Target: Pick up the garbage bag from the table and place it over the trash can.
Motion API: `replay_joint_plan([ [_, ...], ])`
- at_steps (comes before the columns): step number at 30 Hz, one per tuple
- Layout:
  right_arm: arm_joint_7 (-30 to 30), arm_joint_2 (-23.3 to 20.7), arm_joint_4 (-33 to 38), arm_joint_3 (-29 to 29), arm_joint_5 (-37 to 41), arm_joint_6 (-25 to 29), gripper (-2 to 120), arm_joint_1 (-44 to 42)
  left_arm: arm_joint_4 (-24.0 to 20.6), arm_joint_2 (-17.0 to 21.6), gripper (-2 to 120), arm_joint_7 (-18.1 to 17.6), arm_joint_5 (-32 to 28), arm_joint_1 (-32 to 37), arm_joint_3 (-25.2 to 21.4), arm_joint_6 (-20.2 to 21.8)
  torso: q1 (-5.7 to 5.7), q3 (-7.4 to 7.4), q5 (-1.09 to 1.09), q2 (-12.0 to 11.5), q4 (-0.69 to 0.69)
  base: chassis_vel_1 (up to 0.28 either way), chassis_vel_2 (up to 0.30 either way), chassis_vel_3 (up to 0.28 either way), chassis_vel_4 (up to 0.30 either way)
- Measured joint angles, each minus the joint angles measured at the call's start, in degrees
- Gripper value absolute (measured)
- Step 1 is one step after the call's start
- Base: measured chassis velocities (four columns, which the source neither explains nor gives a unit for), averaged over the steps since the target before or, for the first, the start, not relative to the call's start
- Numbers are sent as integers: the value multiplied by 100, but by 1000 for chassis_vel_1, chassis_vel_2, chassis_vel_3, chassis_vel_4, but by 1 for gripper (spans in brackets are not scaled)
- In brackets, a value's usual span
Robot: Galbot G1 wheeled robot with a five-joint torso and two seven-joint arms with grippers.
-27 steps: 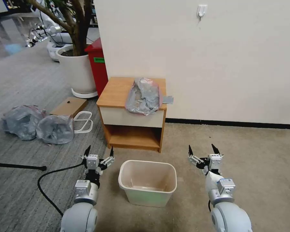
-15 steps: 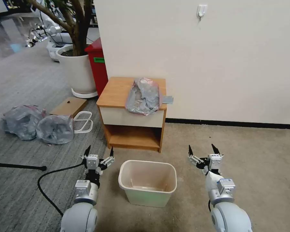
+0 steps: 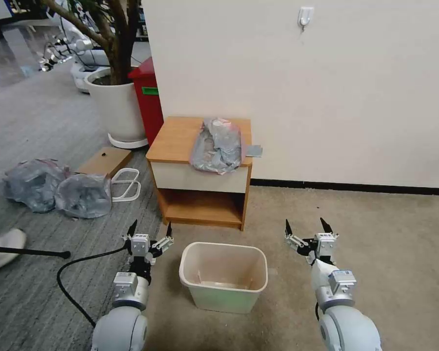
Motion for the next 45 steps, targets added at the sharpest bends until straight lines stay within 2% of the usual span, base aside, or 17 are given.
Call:
replay_joint_plan([
  [4,-10,22,75,17,5,58,100,-73,-99,63,100,12,-56,122,-80,-87,0,0,-1,0,0,0,0,0,0],
  [7,-126,207,723,182,59,550,100,-648,-657,424,100,118,-364,821,-586,-663,0,0,7,0,4,0,0,0,0],
  [8,-177,280,962,239,81,737,100,-853,-702,458,100,198,-443,931,-640,-761,-1,-1,7,0,3,0,0,0,0],
  [9,-177,280,962,239,81,737,100,-853,-702,458,100,198,-443,931,-640,-761,-1,-1,7,0,3,0,0,0,0],
  [10,-211,346,1207,286,103,911,100,-1075,-707,469,100,272,-496,978,-663,-798,0,-1,-8,0,2,0,0,0,0],
  [11,-205,368,1307,275,116,962,100,-1161,-707,479,100,291,-520,985,-672,-811,0,-2,-10,0,-2,0,0,0,0],
  [12,-185,371,1354,213,166,975,100,-1205,-708,495,100,308,-543,988,-676,-825,0,-1,4,0,-2,0,0,0,0],
  [14,-166,359,1354,206,207,975,100,-1202,-699,505,100,310,-548,988,-678,-829,0,-1,5,0,-2,0,0,0,0],
  [15,-151,331,1352,196,271,975,100,-1174,-679,512,100,312,-553,986,-678,-834,0,-1,-3,0,0,0,0,0,0],
  [22,-127,136,1165,73,587,920,100,-991,-635,625,100,247,-610,981,-632,-931,0,-1,0,0,0,0,0,0,0],
  [26,89,-275,694,-406,1308,705,100,-465,-560,945,100,38,-832,968,-618,-1155,0,0,-1,0,-1,0,0,0,0],
  [27,89,-275,694,-406,1308,705,100,-465,-560,945,100,38,-832,968,-618,-1155,0,0,-1,0,-1,0,0,0,0],
  [31,244,-536,1,-942,2340,460,100,521,-627,941,100,-16,-900,973,-713,-1254,0,0,-1,0,0,0,0,0,0],
  [37,392,-624,-658,-1350,3225,366,100,1556,-720,832,100,-16,-889,1059,-717,-1319,0,1,-1,0,0,0,0,0,0],
  [40,589,-623,-1230,-1641,4037,205,100,2434,-746,709,100,-16,-720,1114,-758,-1314,0,1,-1,0,1,0,0,0,0],
  [41,589,-623,-1230,-1641,4037,205,100,2434,-746,709,100,-16,-720,1114,-758,-1314,0,1,-1,0,1,0,0,0,0],
  [45,714,-472,-2058,-1833,4785,199,100,3379,-743,584,100,-20,-632,1195,-776,-1313,0,1,-1,0,2,0,0,0,0],
])
